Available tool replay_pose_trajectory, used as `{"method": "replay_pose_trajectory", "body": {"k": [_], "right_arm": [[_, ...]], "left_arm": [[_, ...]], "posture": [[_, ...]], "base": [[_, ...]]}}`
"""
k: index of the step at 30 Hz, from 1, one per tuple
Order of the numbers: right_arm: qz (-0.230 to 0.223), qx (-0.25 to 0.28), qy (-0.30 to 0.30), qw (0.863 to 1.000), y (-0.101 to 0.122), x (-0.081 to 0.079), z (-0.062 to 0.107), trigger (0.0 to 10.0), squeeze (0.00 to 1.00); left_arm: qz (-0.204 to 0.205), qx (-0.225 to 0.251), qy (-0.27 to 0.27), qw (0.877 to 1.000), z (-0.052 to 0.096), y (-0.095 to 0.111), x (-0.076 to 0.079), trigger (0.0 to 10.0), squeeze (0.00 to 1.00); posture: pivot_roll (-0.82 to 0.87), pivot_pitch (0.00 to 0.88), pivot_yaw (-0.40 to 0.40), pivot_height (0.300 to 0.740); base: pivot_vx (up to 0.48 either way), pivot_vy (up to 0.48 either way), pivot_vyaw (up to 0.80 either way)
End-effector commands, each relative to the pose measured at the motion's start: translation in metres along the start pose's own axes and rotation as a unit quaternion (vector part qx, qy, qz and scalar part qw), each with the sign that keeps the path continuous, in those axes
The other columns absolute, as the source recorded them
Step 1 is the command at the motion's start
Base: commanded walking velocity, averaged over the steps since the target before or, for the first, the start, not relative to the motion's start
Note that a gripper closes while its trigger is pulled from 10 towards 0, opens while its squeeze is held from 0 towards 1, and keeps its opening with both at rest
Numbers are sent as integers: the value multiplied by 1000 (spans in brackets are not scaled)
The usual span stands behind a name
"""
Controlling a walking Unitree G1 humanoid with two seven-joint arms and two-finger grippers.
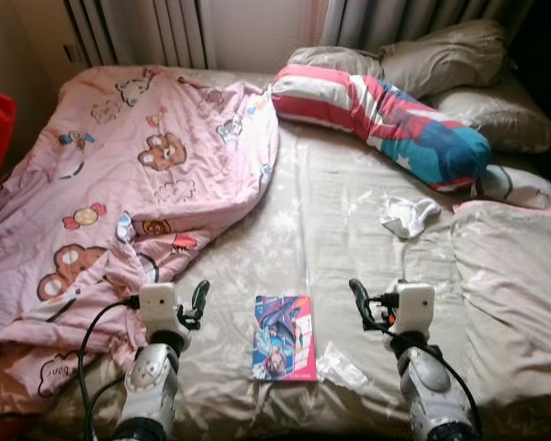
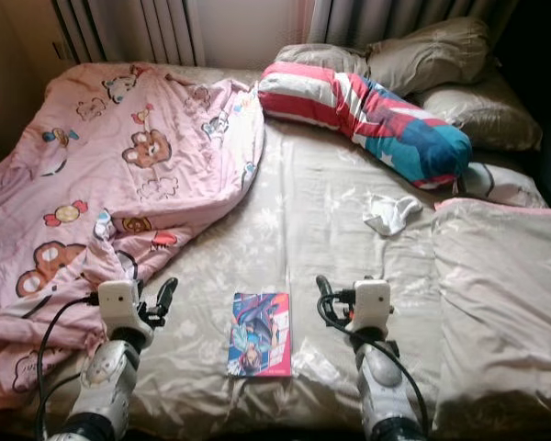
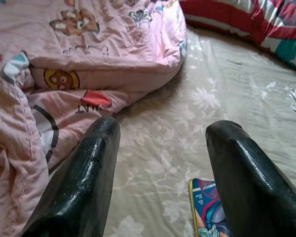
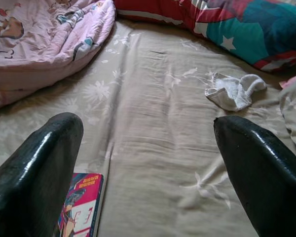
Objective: Clean up the room
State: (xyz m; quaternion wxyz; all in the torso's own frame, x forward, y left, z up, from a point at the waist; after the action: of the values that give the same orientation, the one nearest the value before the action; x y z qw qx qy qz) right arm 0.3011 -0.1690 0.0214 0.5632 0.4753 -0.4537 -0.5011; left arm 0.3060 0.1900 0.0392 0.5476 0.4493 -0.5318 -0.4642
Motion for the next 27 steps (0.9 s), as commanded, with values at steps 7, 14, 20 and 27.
{"method": "replay_pose_trajectory", "body": {"k": [7,14,20,27], "right_arm": [[5,-14,-1,1000,-7,-8,7,10000,0],[5,-22,2,1000,-10,-11,10,10000,0],[12,-28,6,1000,-10,-12,10,10000,0],[8,-35,3,999,-11,-11,9,10000,0]], "left_arm": [[-7,2,-14,1000,1,3,2,10000,0],[-12,7,-12,1000,2,7,-2,10000,0],[-11,4,-13,1000,3,6,0,10000,0],[-13,0,-17,1000,4,5,1,10000,0]], "posture": [[-34,160,-58,725],[-30,211,-62,675],[-26,227,-63,640],[-24,240,-62,640]], "base": [[0,0,0],[0,0,0],[0,0,0],[0,0,0]]}}
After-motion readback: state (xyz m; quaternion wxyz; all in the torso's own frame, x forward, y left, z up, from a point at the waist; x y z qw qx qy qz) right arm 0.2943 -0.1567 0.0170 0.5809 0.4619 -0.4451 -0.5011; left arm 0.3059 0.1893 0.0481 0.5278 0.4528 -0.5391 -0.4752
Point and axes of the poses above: a point about 5 cm out from each wrist's last joint towards the gripper, its own z axis pointing back from the gripper into the wrist, its own y axis along the axis of the wrist's last joint, x = y × z, the point moved 1 cm from there along -z, pointing out of the wrist towards the gripper, and after that the axes turned 4 degrees about z, right-handed, at the moved point
